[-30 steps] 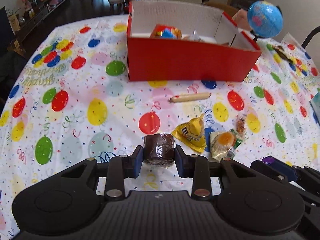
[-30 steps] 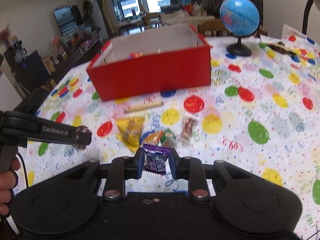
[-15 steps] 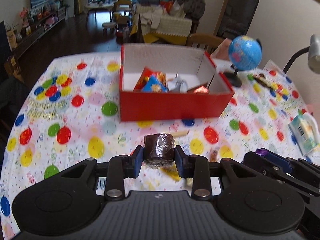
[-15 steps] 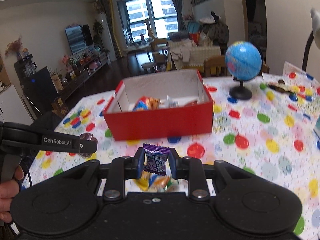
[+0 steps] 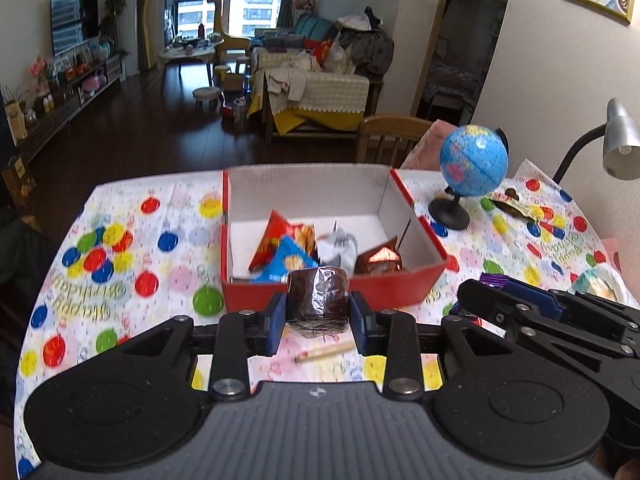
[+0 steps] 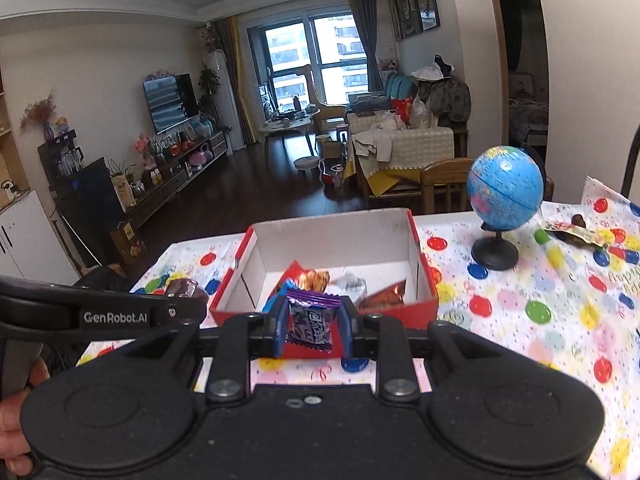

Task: Organize snacks
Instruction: 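Carry both candies into the red box and open both grippers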

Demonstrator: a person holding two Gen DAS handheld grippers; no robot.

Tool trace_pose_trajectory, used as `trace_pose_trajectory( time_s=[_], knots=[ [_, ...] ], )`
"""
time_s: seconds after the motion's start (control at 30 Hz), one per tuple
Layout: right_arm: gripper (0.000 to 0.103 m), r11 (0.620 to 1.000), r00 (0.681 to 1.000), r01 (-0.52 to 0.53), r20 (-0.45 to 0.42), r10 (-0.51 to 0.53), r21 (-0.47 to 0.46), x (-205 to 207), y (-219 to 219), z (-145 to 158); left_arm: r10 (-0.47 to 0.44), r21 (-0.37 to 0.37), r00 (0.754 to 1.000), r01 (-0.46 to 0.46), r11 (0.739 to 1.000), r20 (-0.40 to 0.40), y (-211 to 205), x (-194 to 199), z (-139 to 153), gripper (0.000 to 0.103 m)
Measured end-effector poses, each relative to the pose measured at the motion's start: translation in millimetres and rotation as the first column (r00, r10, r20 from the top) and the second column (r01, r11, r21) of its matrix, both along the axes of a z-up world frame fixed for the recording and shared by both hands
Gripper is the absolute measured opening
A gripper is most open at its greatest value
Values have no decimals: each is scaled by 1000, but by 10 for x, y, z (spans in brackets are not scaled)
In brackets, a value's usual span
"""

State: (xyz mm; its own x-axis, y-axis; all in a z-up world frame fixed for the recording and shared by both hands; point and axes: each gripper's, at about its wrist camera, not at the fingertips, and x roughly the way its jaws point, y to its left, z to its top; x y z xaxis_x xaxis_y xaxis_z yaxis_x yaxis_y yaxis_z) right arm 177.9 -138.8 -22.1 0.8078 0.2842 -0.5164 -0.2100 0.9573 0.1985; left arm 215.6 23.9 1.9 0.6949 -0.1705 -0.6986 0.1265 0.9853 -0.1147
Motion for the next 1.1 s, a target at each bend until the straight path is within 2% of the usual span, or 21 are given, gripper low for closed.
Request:
trace_pose_trajectory(
  time_s=[0.13,0.47,0.87,1.1],
  knots=[
    [24,1000,1000,3,-5,-3,4,235,-12,10,5,-3,1000,-5,1000,15,-14,190,22,33],
    [24,1000,999,-13,-49,12,-24,820,-8,-144,49,15,998,-49,999,-34,8,830,-165,33],
    [24,999,987,-22,-157,17,-26,1500,-35,-640,79,79,991,-70,994,-106,-59,1504,-614,33],
    [24,999,975,-41,-220,34,-25,1747,31,-924,82,109,985,-65,992,-152,-65,1696,-870,33]
  ],
)
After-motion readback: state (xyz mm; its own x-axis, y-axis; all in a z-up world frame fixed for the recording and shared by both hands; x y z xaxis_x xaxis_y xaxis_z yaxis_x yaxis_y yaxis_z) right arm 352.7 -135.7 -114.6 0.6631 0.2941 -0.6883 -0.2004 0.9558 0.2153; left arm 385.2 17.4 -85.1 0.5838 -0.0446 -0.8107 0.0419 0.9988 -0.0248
